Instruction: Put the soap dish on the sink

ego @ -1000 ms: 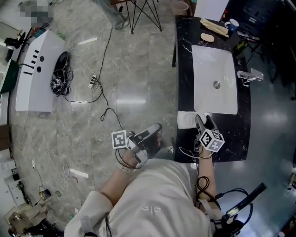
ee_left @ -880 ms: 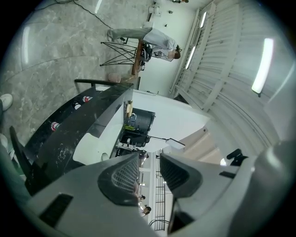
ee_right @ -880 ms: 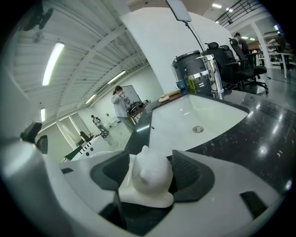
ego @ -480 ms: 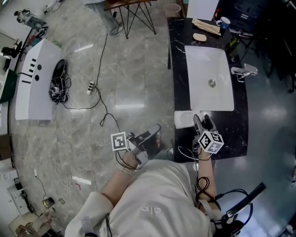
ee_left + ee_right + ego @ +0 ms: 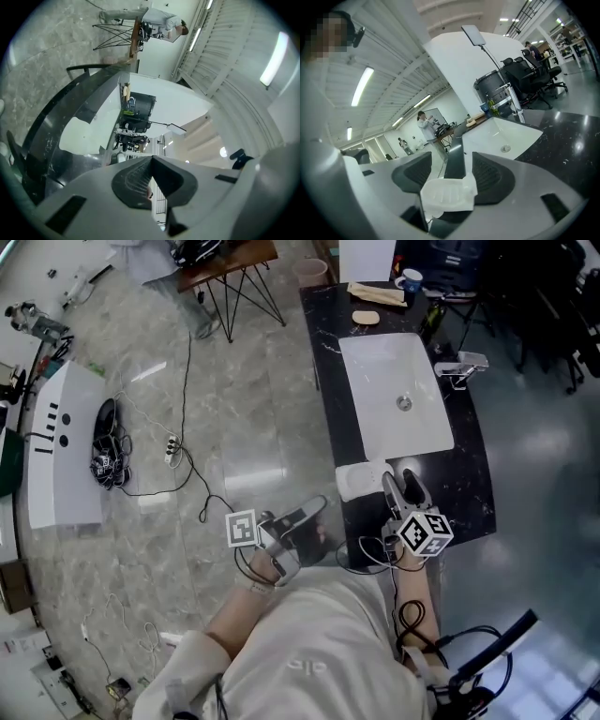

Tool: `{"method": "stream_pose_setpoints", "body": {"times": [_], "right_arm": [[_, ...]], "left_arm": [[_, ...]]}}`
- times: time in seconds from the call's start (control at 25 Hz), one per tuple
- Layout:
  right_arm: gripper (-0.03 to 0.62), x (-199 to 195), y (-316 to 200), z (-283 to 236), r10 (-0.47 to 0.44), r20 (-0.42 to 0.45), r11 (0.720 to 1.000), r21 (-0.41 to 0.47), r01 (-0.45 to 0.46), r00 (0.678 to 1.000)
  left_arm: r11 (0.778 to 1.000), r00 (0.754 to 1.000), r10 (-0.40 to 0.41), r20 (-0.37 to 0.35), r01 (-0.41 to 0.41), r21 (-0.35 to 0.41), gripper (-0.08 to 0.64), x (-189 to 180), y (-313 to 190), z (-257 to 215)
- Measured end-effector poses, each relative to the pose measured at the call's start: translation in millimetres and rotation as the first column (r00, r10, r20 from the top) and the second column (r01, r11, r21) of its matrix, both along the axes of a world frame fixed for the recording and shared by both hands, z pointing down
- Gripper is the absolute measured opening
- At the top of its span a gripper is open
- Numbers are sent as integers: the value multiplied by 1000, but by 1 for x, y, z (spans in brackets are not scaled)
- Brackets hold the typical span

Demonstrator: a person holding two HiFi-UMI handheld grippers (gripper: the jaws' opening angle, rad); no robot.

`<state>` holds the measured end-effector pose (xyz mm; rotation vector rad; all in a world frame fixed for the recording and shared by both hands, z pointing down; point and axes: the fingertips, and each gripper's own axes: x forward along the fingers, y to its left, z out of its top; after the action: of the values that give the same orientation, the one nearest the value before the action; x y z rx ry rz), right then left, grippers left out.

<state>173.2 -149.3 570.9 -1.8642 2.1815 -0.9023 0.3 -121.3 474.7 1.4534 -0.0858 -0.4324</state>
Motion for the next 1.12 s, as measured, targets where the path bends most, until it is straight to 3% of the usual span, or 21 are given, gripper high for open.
{"method": "stream_pose_setpoints", "body": {"times": [0.24, 0.32, 0.48, 0.68, 0.8, 1.12], "right_arm": [[275, 6, 22, -38, 27, 142, 992, 118, -44, 989], [268, 14, 32, -51, 52, 226, 984, 154, -89, 973], [193, 35, 64, -67, 136, 341, 958, 192, -211, 930], [108, 63, 108, -79, 214, 465, 899, 250, -359, 859], [89, 76, 133, -88, 231, 537, 858, 281, -431, 811], [80, 103, 189, -107, 313, 591, 763, 309, -568, 743]], "left_arm": [[997, 995, 82, -63, -83, -2, 8, 24, 1, -6], [993, 990, 120, -77, -120, 4, 8, 37, 2, -8], [976, 971, 216, -100, -215, 22, 8, 66, 11, -14], [943, 937, 331, -114, -332, 18, 8, 101, 28, -14], [920, 912, 391, -122, -393, 9, 8, 120, 40, -12], [850, 843, 523, -125, -527, 2, 8, 161, 67, -15]]}}
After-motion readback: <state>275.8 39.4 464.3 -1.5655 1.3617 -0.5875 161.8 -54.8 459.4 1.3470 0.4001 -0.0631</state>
